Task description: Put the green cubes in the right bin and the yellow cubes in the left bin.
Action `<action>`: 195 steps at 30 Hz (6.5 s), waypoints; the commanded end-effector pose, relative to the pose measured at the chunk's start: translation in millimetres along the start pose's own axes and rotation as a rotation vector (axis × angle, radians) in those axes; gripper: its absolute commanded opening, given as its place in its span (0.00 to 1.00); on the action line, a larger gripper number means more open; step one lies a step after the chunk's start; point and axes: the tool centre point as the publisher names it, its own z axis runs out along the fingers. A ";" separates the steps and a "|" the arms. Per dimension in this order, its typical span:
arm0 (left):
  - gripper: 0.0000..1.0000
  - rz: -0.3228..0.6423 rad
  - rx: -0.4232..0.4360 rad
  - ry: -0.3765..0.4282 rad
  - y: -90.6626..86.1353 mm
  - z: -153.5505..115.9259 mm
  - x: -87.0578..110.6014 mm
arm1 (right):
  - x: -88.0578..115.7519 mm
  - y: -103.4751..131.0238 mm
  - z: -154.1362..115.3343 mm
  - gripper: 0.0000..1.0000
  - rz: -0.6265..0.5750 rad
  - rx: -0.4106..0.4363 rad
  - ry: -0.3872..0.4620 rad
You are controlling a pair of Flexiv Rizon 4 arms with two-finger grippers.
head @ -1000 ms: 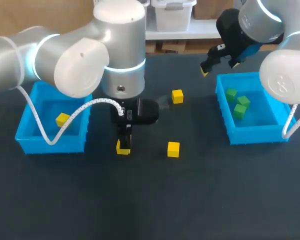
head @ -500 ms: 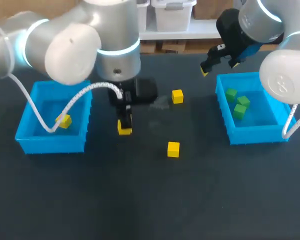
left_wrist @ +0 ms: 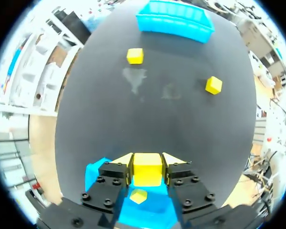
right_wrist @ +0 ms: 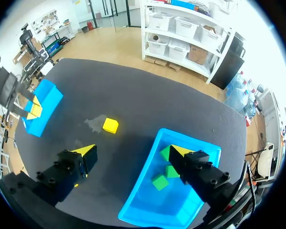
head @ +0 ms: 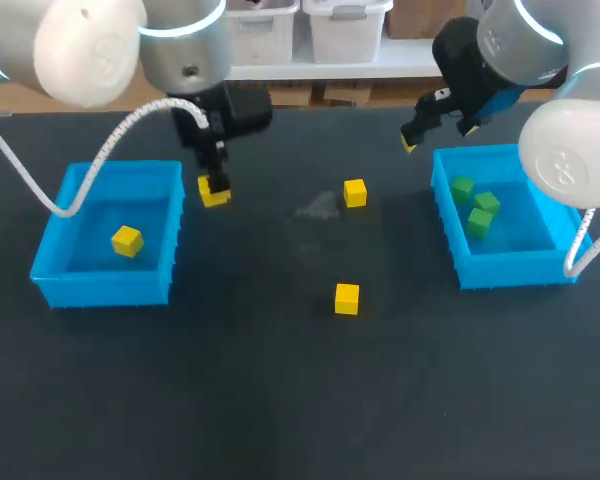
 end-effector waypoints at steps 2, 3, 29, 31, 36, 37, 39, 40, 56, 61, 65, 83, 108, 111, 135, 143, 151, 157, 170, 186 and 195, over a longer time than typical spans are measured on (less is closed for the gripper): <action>0.00 -0.070 -0.011 -0.009 12.8 -10.4 24.3 | 0.3 -0.3 -0.3 1.00 0.000 -0.001 0.000; 0.00 -0.092 -0.013 -0.005 16.5 -11.7 31.5 | 0.3 -0.3 -0.3 1.00 0.000 -0.001 0.000; 0.27 -0.373 0.073 0.076 6.2 29.9 134.1 | 0.3 -0.3 -0.3 1.00 0.000 -0.001 0.000; 1.00 -0.374 0.077 0.075 6.1 30.3 134.5 | 0.3 -0.3 -0.3 1.00 0.000 -0.001 0.000; 1.00 -0.373 0.075 0.072 11.3 30.2 132.6 | 0.3 -0.3 -0.3 1.00 0.000 -0.001 0.000; 1.00 -0.368 0.075 0.072 12.4 28.6 130.8 | 0.3 -0.3 -0.3 1.00 0.000 -0.001 0.000; 1.00 -0.361 0.072 0.067 16.0 26.0 127.2 | 0.3 -0.3 -0.3 1.00 0.000 -0.001 0.000; 1.00 -0.352 0.071 0.057 18.0 23.9 124.4 | 0.3 -0.3 -0.3 1.00 0.000 -0.001 0.000; 1.00 -0.180 0.001 0.002 62.7 -14.7 59.5 | 0.3 -0.3 -0.3 1.00 0.000 -0.001 0.000; 1.00 -0.102 0.000 0.002 72.2 -17.8 34.3 | 0.3 -0.3 -0.3 1.00 0.000 -0.001 0.000; 1.00 -0.050 0.002 0.003 75.0 -19.1 14.6 | 0.3 -0.3 -0.3 1.00 0.000 -0.001 0.000; 1.00 0.079 0.042 -0.005 81.0 6.6 -65.3 | 0.3 -0.3 -0.3 1.00 0.000 -0.001 0.000; 1.00 0.091 0.109 -0.184 63.0 26.0 -140.5 | 0.3 -0.3 -0.3 1.00 0.000 -0.001 0.000; 1.00 0.116 0.127 -0.167 61.2 26.8 -146.5 | 0.3 -0.3 -0.3 1.00 0.000 -0.001 0.000; 1.00 0.192 0.185 -0.149 42.3 54.1 -192.4 | 0.3 -0.3 -0.3 1.00 0.000 -0.001 0.000; 1.00 0.211 0.197 -0.129 29.7 63.9 -200.6 | 0.3 -0.3 -0.3 1.00 0.000 -0.001 0.000; 1.00 0.203 0.194 -0.106 19.5 73.6 -203.1 | 0.3 -0.3 -0.3 1.00 0.000 -0.001 0.000; 1.00 0.195 0.213 -0.100 15.8 82.3 -204.2 | 0.3 -0.3 -0.3 1.00 0.000 -0.001 0.000; 1.00 0.177 0.212 -0.058 10.6 107.7 -206.8 | 0.3 -0.3 -0.3 1.00 0.000 -0.001 0.000; 0.00 0.161 0.188 -0.070 22.8 109.0 -213.4 | 0.3 -0.3 -0.3 1.00 0.000 -0.001 0.000; 0.00 0.144 0.180 -0.069 25.6 106.8 -205.2 | 0.3 -0.3 -0.3 1.00 0.000 -0.001 0.000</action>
